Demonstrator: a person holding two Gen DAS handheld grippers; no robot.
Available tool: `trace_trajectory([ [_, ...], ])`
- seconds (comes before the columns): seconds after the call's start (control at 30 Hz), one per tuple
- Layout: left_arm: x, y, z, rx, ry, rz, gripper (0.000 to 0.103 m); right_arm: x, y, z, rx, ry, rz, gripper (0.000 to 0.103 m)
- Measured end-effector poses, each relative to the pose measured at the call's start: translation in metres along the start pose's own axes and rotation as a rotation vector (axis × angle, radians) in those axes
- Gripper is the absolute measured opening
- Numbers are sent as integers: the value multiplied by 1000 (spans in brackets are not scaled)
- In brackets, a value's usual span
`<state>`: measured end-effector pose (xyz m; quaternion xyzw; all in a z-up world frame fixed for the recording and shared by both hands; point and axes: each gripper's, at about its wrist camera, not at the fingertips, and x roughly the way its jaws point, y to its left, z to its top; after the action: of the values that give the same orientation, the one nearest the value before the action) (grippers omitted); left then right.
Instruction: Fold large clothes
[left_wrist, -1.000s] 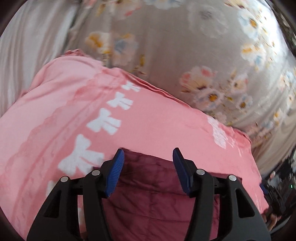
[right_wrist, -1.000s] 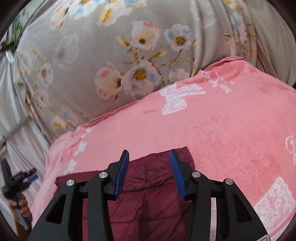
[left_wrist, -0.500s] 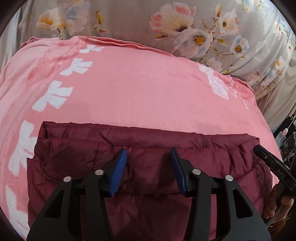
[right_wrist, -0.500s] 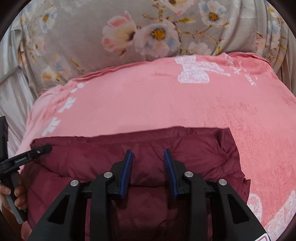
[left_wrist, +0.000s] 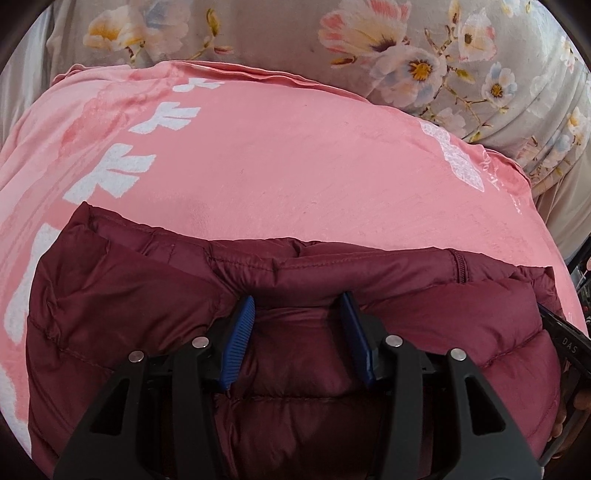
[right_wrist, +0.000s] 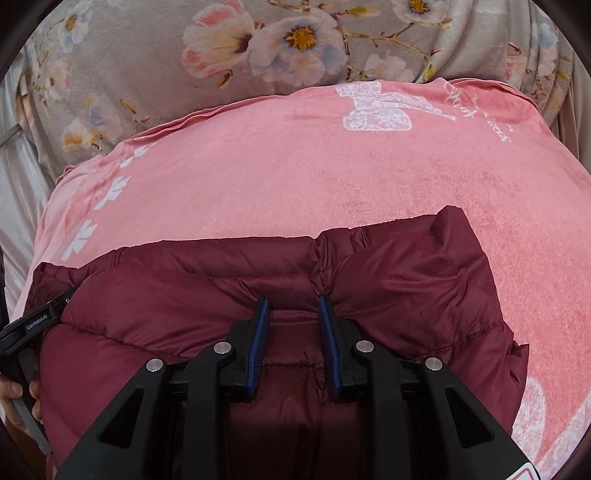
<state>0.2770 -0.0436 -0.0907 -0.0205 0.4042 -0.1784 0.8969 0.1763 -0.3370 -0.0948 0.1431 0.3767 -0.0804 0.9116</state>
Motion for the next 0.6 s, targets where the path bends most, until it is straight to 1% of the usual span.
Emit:
trace_trajectory([
  [0.07, 1, -1, 0, 3, 0, 12, 47, -2, 1, 2, 3, -1, -14, 23],
  [0.1, 1, -2, 1, 9, 4, 23, 47, -8, 4, 2, 7, -9, -40, 25],
  [0.13, -2, -4, 2, 13, 5, 42, 47, -20, 11, 4, 11, -32, -48, 25],
  [0.17, -7, -6, 3, 15, 4, 65, 44, -32, 19, 4, 10, -62, -13, 25],
  [0.2, -18, -9, 5, -4, -2, 60, 45, -44, 30, 3, 5, -85, 24, 25],
  [0.27, -43, -17, 8, -47, -28, -27, 45, -55, 49, 3, -24, -98, 61, 25],
  [0.37, -59, -38, 9, -18, -41, -42, 45, -54, 85, -4, -85, -58, 119, 25],
  [0.4, -60, -47, 7, 1, -34, -50, 45, -51, 91, -7, -93, -51, 122, 25],
  [0.43, -58, -53, 5, 15, -27, -43, 45, -45, 98, -10, -105, -38, 117, 25],
  [0.5, -50, -62, -2, 34, -18, -4, 45, -36, 104, -15, -110, -21, 95, 25],
  [0.6, -34, -62, -11, 15, 7, 16, 45, -22, 102, -21, -96, 6, 82, 25],
])
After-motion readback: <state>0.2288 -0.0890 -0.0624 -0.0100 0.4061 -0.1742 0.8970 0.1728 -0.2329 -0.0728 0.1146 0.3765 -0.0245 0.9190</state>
